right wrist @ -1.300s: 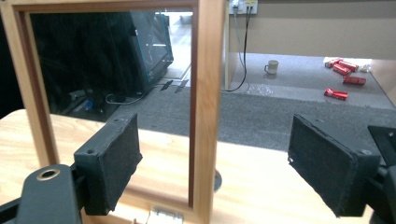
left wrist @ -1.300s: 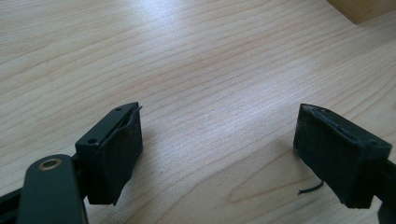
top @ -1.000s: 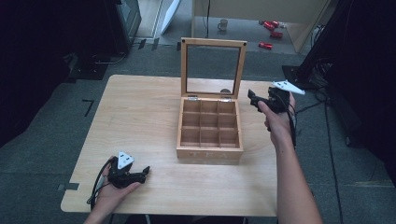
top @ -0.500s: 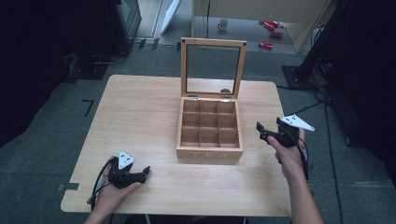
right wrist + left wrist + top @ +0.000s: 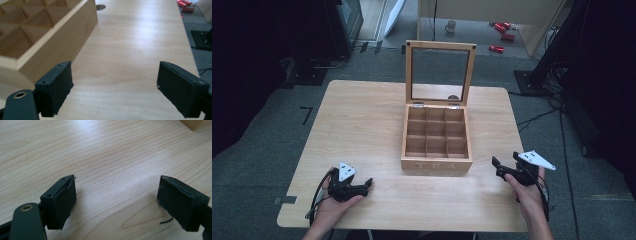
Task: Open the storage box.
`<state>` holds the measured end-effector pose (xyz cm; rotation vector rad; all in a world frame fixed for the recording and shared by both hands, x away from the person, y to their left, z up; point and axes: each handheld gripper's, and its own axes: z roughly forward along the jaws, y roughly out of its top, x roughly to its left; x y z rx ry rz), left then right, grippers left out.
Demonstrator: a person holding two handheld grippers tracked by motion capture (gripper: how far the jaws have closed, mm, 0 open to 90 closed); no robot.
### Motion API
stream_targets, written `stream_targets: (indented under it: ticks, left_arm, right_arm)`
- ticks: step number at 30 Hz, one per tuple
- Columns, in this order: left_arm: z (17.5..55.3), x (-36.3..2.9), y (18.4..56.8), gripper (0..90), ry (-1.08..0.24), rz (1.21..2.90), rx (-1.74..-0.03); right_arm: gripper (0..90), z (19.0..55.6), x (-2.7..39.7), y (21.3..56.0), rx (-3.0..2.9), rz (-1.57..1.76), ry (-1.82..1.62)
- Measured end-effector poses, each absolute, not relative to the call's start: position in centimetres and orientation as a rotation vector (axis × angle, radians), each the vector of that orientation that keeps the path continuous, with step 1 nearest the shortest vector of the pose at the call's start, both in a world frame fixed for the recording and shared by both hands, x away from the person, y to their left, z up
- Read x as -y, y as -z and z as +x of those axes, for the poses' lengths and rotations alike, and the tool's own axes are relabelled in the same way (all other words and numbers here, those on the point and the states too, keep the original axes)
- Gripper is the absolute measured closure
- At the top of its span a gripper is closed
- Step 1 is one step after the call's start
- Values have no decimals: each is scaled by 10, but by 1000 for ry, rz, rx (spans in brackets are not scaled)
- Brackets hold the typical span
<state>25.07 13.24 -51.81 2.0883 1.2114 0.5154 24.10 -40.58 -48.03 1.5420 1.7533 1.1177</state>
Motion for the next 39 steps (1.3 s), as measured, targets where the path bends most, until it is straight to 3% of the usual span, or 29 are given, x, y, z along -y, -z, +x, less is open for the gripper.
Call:
stream_targets:
  ticks: [17, 39]
  left_arm:
    - [251, -132, 518, 161, -516, 2088, -1213]
    - [251, -132, 518, 160, -518, 2089, -1213]
  right_arm:
    - [128, 197, 394, 522, -1891, 1577, -997]
    - [105, 200, 391, 525, -1943, 1590, -868]
